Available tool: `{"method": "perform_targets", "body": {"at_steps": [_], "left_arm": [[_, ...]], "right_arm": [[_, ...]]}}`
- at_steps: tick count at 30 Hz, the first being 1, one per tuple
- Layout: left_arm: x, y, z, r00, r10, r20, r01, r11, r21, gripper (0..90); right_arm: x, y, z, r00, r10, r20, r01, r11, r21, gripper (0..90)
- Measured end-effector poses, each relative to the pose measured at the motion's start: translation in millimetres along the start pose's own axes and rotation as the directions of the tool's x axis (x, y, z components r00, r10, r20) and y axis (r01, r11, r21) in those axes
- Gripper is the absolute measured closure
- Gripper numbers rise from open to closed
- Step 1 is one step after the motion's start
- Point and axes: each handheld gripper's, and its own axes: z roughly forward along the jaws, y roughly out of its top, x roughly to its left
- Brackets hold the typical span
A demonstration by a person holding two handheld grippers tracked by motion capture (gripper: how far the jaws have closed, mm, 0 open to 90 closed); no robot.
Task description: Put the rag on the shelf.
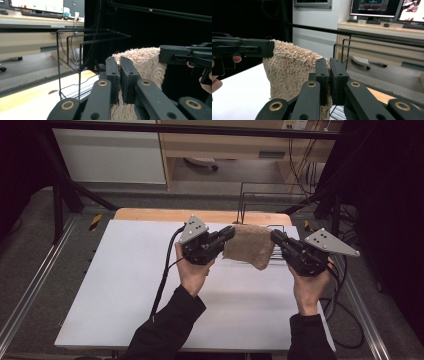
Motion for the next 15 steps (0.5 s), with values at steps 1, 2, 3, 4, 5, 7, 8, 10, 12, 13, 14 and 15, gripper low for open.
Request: {"method": "perform_targets", "body": {"at_steps": [1,2,3,4,5,7,8,10,12,13,14,15], "left_arm": [[-0.2,1.8,1.3,1.0,0.002,0.002,-0.002,1.0,-0.003,85.4],[-0.3,3.7,2.7,1.0,0.006,0.002,-0.006,1.0,-0.006,85.4],[-0.4,5.9,4.4,1.0,0.007,0.002,-0.007,0.9999,-0.012,85.4],[-0.4,7.1,5.6,1.0,0.005,0.003,-0.005,0.9999,-0.016,85.4],[-0.4,8.8,6.9,1.0,0.006,0.002,-0.006,0.9999,-0.016,85.4],[-0.5,11.6,9.8,0.9999,0.01,0.001,-0.01,0.9997,-0.022,85.4],[-0.7,13.4,11.6,0.9999,0.012,0.001,-0.012,0.9996,-0.025,85.4],[-0.8,15.5,14.6,0.9999,0.011,0.0,-0.011,0.9993,-0.035,85.4],[-0.5,18.1,17.7,0.9999,0.013,0.0,-0.013,0.9991,-0.042,85.4],[-0.6,19.2,19.3,0.9999,0.013,-0.001,-0.013,0.9989,-0.045,85.4],[-0.4,20.3,20.6,0.9999,0.017,0.001,-0.017,0.9988,-0.046,85.4],[-0.5,21.4,22.0,0.9999,0.017,0.0,-0.017,0.9986,-0.049,85.4]], "right_arm": [[-0.8,1.4,-0.1,1.0,0.0,0.004,0.0,1.0,-0.002,86.0],[-1.9,3.2,-0.3,1.0,0.001,0.008,-0.001,1.0,-0.008,86.0],[-3.1,4.9,-0.6,1.0,0.001,0.009,-0.001,1.0,-0.013,86.0],[-4.2,6.8,-0.8,0.9999,0.002,0.012,-0.002,1.0,-0.021,86.0],[-5.0,7.8,-0.7,0.9999,0.002,0.014,-0.002,1.0,-0.026,86.0],[-7.6,10.1,-0.5,0.9998,0.004,0.021,-0.003,0.999,-0.034,86.0],[-8.4,10.9,-0.3,0.9997,0.008,0.023,-0.007,0.999,-0.036,86.1],[-10.6,12.6,-0.2,0.9995,0.013,0.029,-0.012,0.999,-0.043,86.1],[-12.7,14.5,-0.2,0.9994,0.014,0.033,-0.013,0.999,-0.052,86.0],[-13.6,15.6,-0.4,0.9993,0.014,0.034,-0.012,0.998,-0.056,86.0],[-14.4,16.9,-0.5,0.9993,0.014,0.036,-0.012,0.998,-0.06,86.0],[-15.1,18.2,-1.0,0.9992,0.013,0.039,-0.011,0.998,-0.063,86.0]]}}
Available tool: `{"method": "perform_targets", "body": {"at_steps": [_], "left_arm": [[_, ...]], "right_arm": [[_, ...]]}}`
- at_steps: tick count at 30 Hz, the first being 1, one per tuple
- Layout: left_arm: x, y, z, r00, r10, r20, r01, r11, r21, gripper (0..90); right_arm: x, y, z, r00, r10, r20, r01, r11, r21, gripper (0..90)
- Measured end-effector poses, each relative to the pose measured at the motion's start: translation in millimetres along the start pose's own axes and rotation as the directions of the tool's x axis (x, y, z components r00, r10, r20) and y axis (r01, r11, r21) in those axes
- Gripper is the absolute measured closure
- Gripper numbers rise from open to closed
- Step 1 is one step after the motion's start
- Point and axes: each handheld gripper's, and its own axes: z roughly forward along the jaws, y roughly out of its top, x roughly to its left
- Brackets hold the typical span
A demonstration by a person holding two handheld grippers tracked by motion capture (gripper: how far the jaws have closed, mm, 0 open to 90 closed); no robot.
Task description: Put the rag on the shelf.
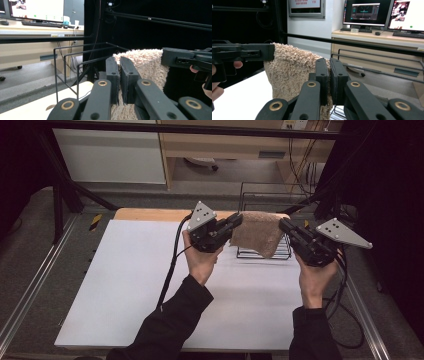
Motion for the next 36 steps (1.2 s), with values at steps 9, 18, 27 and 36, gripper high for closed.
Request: {"method": "perform_targets", "body": {"at_steps": [9,18,27,36], "left_arm": [[-1.8,14.2,11.6,0.9999,-0.003,0.012,0.003,0.9996,-0.028,85.3],[-8.3,33.4,21.1,0.9997,0.015,0.018,-0.014,0.9982,-0.058,85.3],[-11.2,46.1,30.4,0.9996,0.025,0.013,-0.024,0.997,-0.074,85.4],[-7.1,58.2,43.2,0.9999,0.015,0.006,-0.014,0.9961,-0.087,85.4]], "right_arm": [[-9.1,12.8,-0.3,0.9998,-0.004,0.02,0.005,1.0,-0.026,86.0],[-19.9,36.3,-0.4,0.9986,-0.027,0.045,0.029,0.999,-0.046,86.0],[-28.5,51.2,1.1,0.9969,-0.042,0.066,0.046,0.998,-0.053,86.0],[-38.3,62.8,9.7,0.9956,-0.044,0.082,0.049,0.997,-0.066,86.0]]}}
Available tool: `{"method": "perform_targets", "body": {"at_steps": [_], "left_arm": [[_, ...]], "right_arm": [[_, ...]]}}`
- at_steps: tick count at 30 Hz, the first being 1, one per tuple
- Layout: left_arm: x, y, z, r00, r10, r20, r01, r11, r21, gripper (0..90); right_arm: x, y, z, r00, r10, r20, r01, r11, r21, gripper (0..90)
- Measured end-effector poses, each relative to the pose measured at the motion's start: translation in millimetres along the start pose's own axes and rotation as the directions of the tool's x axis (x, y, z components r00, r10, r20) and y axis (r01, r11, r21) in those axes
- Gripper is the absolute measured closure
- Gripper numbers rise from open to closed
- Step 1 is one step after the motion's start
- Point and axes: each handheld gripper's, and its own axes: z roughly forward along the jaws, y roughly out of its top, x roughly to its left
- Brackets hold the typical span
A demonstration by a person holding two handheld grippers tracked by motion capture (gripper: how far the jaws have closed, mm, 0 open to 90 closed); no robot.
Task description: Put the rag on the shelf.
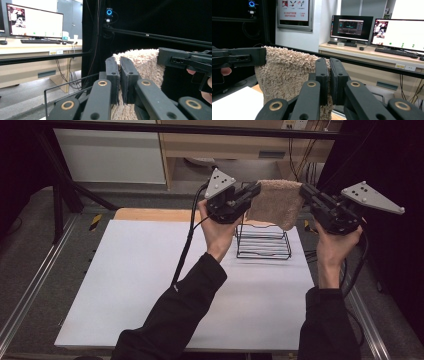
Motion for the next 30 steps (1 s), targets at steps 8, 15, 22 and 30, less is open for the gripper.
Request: {"method": "perform_targets", "body": {"at_steps": [8,15,22,30], "left_arm": [[4.8,9.5,13.4,0.9998,0.01,-0.016,-0.01,0.9999,0.004,85.4],[8.6,14.4,25.1,0.9994,0.018,-0.031,-0.018,0.9998,0.006,85.4],[15.7,19.4,36.2,0.999,0.004,-0.045,-0.004,0.9999,0.01,85.4],[21.5,20.4,45.5,0.9984,0.008,-0.055,-0.007,0.9997,0.022,85.4]], "right_arm": [[-10.7,8.2,13.6,1.0,0.005,0.007,-0.005,1.0,0.0,85.9],[-21.9,12.2,25.9,0.9999,0.01,0.01,-0.01,1.0,0.003,85.9],[-30.2,14.5,38.5,0.9998,0.015,0.012,-0.015,1.0,0.006,85.9],[-40.9,14.9,53.5,0.9998,0.017,0.009,-0.017,1.0,0.014,85.8]]}}
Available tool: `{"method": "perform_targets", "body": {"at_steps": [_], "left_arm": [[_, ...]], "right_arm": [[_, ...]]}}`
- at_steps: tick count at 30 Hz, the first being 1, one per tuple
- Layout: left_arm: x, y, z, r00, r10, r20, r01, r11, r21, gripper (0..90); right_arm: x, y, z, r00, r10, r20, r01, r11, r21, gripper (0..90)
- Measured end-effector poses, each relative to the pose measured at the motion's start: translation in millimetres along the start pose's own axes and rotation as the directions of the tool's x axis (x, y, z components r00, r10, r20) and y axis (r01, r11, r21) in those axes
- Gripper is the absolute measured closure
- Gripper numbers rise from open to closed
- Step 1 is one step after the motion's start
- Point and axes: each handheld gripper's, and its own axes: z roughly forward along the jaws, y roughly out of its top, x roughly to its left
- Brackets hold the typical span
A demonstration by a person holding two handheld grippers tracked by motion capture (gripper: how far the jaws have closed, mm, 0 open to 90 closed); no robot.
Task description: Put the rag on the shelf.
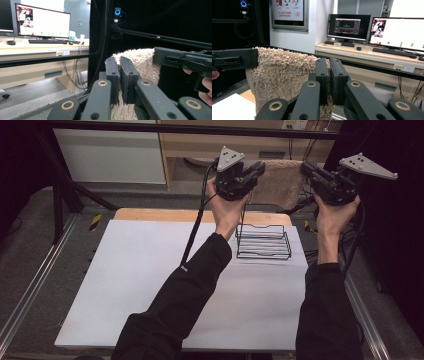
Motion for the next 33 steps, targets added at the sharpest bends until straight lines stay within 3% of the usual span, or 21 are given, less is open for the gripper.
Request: {"method": "perform_targets", "body": {"at_steps": [19,33], "left_arm": [[14.1,-13.3,21.0,0.9994,0.006,-0.035,-0.005,0.9994,0.036,85.3],[30.8,-20.5,27.0,0.9974,0.012,-0.071,-0.009,0.9988,0.048,85.4]], "right_arm": [[-15.0,-8.8,30.2,0.9999,0.01,0.009,-0.011,0.999,0.052,85.7],[-17.0,-12.0,53.4,0.9999,-0.005,-0.01,0.006,0.997,0.081,85.5]]}}
